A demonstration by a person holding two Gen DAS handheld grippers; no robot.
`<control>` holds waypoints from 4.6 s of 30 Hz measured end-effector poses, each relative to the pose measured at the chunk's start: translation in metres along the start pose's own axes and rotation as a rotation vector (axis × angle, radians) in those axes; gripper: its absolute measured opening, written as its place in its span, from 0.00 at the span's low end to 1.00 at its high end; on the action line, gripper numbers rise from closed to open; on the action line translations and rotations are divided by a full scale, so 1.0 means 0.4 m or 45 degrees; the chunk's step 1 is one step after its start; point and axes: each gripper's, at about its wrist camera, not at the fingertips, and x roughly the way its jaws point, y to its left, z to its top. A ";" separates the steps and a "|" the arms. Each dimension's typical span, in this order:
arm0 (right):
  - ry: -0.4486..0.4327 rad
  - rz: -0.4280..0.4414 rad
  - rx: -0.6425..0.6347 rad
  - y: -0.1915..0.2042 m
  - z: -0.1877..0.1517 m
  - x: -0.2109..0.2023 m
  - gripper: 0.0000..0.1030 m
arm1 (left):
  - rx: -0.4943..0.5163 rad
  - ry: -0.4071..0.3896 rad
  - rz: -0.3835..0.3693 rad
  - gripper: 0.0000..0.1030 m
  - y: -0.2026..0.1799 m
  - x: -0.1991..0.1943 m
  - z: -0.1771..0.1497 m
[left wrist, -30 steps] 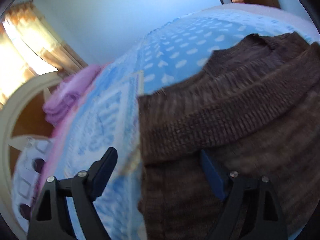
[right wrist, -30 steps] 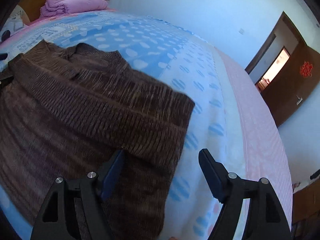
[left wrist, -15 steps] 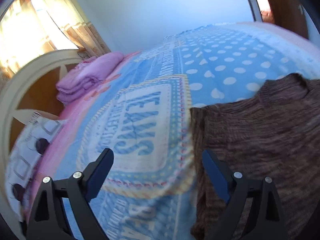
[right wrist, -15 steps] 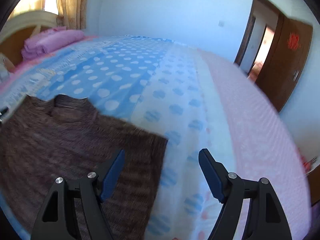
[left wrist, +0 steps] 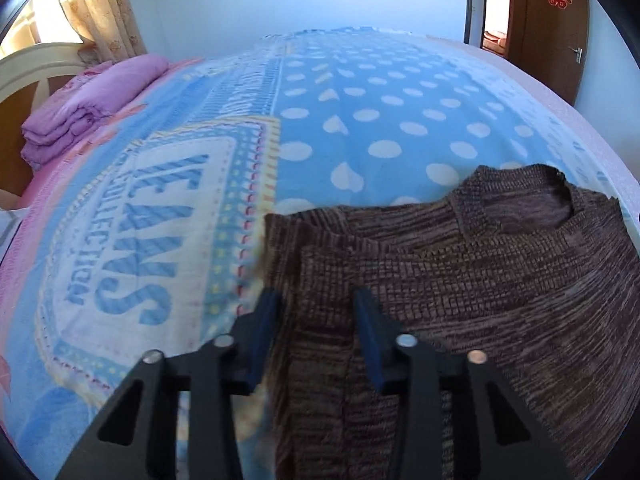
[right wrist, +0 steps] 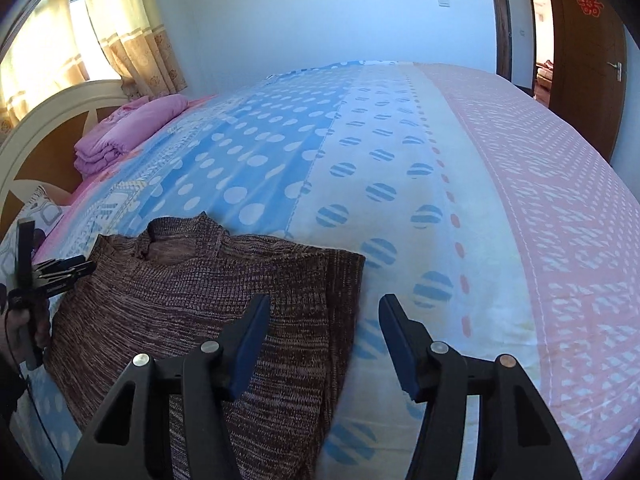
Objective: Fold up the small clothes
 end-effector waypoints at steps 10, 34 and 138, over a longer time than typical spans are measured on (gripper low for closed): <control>0.089 -0.050 -0.140 0.051 0.003 0.093 0.05 | 0.025 -0.124 -0.018 0.08 0.000 -0.034 -0.005; -0.073 -0.124 -0.222 0.113 0.015 0.041 0.03 | -0.041 -0.171 -0.056 0.36 0.032 -0.047 -0.002; 0.234 0.398 -0.477 0.596 -0.318 -0.003 0.41 | -0.134 -0.181 0.001 0.80 0.081 -0.312 -0.386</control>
